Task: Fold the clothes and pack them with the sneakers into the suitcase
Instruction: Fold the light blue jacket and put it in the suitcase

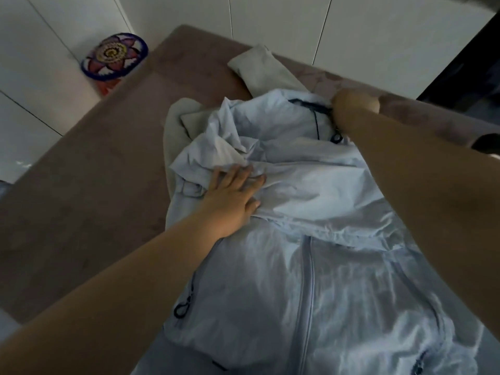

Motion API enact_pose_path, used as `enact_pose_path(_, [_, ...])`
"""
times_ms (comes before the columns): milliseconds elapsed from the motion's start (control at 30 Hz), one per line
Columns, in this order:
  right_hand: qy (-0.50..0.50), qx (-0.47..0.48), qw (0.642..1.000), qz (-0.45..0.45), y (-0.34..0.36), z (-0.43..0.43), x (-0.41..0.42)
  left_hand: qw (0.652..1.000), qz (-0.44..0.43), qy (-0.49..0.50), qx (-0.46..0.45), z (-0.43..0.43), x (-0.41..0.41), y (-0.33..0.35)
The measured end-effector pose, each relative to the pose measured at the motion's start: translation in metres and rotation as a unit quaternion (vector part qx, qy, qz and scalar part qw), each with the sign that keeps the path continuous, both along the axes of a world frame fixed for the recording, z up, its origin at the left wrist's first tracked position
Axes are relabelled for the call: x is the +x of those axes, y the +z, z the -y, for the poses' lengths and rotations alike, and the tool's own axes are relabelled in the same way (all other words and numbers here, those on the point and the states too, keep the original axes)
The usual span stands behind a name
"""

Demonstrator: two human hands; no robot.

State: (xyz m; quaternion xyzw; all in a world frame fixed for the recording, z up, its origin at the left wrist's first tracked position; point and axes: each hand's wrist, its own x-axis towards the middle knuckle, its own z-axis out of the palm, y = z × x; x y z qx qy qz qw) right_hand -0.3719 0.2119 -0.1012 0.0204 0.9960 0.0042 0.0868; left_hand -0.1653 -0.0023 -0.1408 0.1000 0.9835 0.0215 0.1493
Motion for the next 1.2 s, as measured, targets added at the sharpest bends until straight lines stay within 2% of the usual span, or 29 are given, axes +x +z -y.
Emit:
enact_pose_path(67, [0.002, -0.031, 0.998, -0.056, 0.015, -0.011, 0.008, 1.0, 0.006, -0.007, -0.007, 0.001, 0.002, 0.003])
enact_pose_path(133, [0.002, -0.118, 0.988, -0.098, 0.05, -0.023, 0.028, 1.0, -0.004, -0.018, 0.02, 0.001, 0.003, 0.008])
enact_pose_path(200, [0.029, -0.181, 0.971, -0.154, 0.085, -0.027, 0.044, 0.991, -0.051, 0.009, 0.12, 0.01, -0.002, 0.013])
enact_pose_path(233, [0.046, -0.185, 0.961, -0.199, 0.106, -0.032, 0.058, 0.974, -0.091, 0.032, 0.205, 0.011, -0.004, 0.021])
enact_pose_path(300, [0.083, -0.173, 0.935, -0.299, 0.141, -0.043, 0.093, 0.917, -0.177, 0.078, 0.35, 0.009, -0.008, 0.045])
enact_pose_path(400, [0.129, -0.195, 0.894, -0.381, 0.174, -0.056, 0.165, 0.833, -0.309, 0.122, 0.442, 0.004, -0.022, 0.095])
enact_pose_path(500, [0.21, -0.197, 0.875, -0.39, 0.16, -0.054, 0.249, 0.772, -0.34, 0.099, 0.528, -0.007, -0.027, 0.148])
enact_pose_path(567, [0.265, -0.149, 0.887, -0.348, 0.122, -0.05, 0.299, 0.787, -0.297, 0.054, 0.538, -0.019, -0.025, 0.166])
enact_pose_path(667, [0.36, -0.062, 0.911, -0.192, 0.052, -0.045, 0.361, 0.848, -0.158, -0.013, 0.506, -0.041, -0.012, 0.16])
enact_pose_path(733, [0.387, -0.076, 0.911, -0.122, 0.033, -0.044, 0.381, 0.891, -0.082, -0.047, 0.445, -0.051, 0.002, 0.143])
enact_pose_path(767, [0.383, -0.1, 0.908, -0.135, 0.034, -0.044, 0.381, 0.907, -0.059, -0.07, 0.411, -0.054, 0.01, 0.134])
enact_pose_path(833, [0.329, -0.156, 0.907, -0.212, 0.047, -0.044, 0.371, 0.926, -0.024, -0.12, 0.356, -0.059, 0.023, 0.12])
enact_pose_path(867, [0.272, -0.17, 0.918, -0.234, 0.054, -0.047, 0.363, 0.94, -0.011, -0.143, 0.309, -0.062, 0.029, 0.112])
enact_pose_path(900, [0.203, -0.171, 0.939, -0.217, 0.06, -0.052, 0.353, 0.958, -0.003, -0.166, 0.234, -0.065, 0.036, 0.104])
enact_pose_path(967, [0.083, -0.153, 0.982, -0.068, 0.062, -0.06, 0.341, 0.98, 0.024, -0.19, 0.057, -0.067, 0.047, 0.086])
enact_pose_path(1033, [0.08, -0.114, 0.988, 0.063, 0.05, -0.06, 0.339, 0.982, 0.079, -0.167, -0.044, -0.058, 0.059, 0.065])
enact_pose_path(1067, [0.099, -0.108, 0.984, 0.101, 0.041, -0.056, 0.342, 0.981, 0.097, -0.151, -0.072, -0.051, 0.064, 0.057])
enact_pose_path(1133, [0.118, -0.115, 0.979, 0.12, 0.026, -0.047, 0.347, 0.983, 0.098, -0.128, -0.093, -0.035, 0.066, 0.049])
enact_pose_path(1200, [0.111, -0.124, 0.984, 0.063, 0.02, -0.041, 0.344, 0.99, 0.058, -0.109, -0.062, -0.02, 0.061, 0.05])
